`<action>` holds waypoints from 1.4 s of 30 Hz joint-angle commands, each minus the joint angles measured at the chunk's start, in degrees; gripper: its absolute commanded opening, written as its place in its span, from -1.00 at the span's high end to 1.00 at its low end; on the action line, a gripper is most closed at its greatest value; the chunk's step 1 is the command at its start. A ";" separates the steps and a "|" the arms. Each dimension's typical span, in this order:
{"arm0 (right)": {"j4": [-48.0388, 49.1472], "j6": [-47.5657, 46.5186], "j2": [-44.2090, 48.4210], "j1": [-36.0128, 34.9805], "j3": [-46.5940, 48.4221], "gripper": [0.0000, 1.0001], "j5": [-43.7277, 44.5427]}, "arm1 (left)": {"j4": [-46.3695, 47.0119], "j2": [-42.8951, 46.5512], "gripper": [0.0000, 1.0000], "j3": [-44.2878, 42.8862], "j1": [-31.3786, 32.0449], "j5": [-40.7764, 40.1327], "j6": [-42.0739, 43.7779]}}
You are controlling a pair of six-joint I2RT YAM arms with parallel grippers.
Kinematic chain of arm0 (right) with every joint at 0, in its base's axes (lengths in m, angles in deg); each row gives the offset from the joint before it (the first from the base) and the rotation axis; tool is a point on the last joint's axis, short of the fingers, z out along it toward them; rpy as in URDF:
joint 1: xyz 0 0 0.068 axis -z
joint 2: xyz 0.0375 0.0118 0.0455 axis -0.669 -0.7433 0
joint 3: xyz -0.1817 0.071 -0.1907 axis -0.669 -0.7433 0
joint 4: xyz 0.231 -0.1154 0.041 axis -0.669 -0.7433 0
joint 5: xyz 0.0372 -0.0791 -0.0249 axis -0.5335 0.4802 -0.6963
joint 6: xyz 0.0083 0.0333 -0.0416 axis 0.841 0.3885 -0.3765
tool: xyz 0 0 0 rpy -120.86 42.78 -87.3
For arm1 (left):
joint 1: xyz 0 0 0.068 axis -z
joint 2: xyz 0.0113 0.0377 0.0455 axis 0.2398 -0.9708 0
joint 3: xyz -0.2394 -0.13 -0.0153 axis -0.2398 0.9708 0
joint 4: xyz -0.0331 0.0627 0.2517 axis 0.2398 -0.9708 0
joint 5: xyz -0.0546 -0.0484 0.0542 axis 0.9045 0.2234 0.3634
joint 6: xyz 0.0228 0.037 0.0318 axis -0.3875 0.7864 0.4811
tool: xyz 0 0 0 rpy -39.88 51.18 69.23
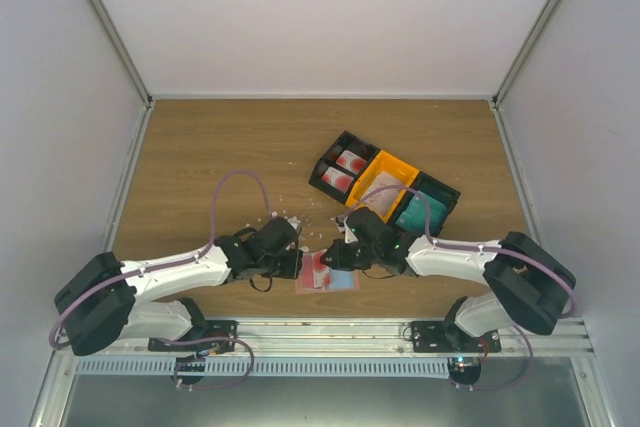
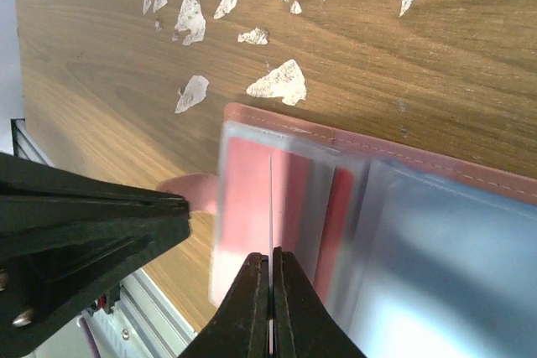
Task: Put the credit cards into the card holder
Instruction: Turn over the card slot in the card holder, then insert the credit card into the card holder.
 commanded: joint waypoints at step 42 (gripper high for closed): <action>7.51 -0.33 2.26 5.70 -7.14 0.99 -3.91 | 4.44 -3.18 0.98 5.11 0.26 1.88 -0.54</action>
